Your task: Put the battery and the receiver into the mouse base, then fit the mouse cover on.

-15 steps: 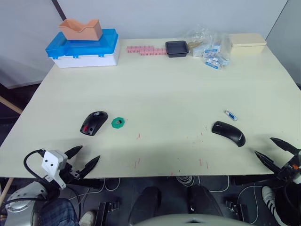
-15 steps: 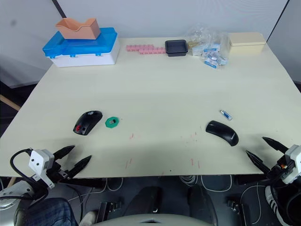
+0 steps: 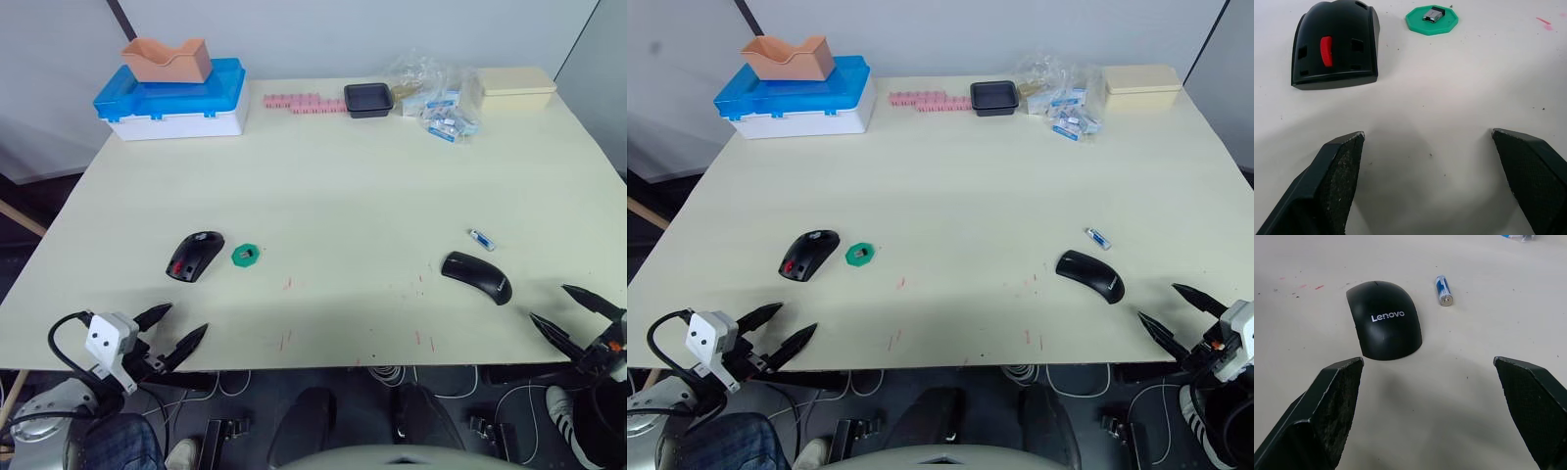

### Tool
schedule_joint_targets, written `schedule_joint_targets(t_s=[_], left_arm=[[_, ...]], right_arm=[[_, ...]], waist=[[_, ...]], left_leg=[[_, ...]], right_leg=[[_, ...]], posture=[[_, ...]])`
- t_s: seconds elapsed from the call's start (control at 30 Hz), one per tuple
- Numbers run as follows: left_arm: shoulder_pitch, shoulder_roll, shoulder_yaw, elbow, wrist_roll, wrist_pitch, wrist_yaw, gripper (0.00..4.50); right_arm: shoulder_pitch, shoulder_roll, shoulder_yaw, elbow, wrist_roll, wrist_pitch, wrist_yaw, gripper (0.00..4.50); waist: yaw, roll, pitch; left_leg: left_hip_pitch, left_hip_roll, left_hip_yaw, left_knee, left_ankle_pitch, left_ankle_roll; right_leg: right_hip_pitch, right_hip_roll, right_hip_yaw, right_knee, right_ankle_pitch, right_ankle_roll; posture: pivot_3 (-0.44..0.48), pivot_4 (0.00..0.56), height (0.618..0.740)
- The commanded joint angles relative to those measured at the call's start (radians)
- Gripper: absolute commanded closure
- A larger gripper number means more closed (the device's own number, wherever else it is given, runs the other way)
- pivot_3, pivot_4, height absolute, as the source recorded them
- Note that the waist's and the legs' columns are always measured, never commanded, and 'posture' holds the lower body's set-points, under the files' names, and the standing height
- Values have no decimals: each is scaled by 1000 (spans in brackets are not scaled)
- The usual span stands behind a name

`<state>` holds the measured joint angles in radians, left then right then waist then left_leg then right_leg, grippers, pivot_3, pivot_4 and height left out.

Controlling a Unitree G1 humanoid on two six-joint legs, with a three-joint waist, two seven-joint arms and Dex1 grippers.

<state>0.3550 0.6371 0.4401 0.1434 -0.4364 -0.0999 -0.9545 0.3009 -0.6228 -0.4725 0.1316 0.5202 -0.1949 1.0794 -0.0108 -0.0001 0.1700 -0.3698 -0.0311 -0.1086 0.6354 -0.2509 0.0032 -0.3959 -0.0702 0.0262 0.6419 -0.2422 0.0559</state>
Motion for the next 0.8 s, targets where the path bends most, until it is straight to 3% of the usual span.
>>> schedule_joint_targets(t_s=[0.03, 0.37, 0.8], left_arm=[[15, 4, 12, 5, -3, 18, -2, 75], [2, 8, 38, -48, -53, 53, 1, 75], [-104, 0, 86, -168, -142, 240, 157, 75]], right_arm=[[-4, -5, -29, -27, 27, -2, 1, 0], [-11, -7, -19, -55, 84, 10, 72, 0], [-30, -21, 15, -188, 208, 95, 272, 0]], waist=[[0, 0, 0], [0, -3, 2], [0, -11, 7]], left_leg=[[-1, 0, 0, 0, 0, 0], [-1, 0, 0, 0, 0, 0], [-3, 0, -3, 0, 0, 0]], right_leg=[[0, 0, 0, 0, 0, 0], [-1, 0, 0, 0, 0, 0], [-1, 0, -3, 0, 1, 2]], posture=[[0, 150, 740], [0, 150, 740], [0, 150, 740]])
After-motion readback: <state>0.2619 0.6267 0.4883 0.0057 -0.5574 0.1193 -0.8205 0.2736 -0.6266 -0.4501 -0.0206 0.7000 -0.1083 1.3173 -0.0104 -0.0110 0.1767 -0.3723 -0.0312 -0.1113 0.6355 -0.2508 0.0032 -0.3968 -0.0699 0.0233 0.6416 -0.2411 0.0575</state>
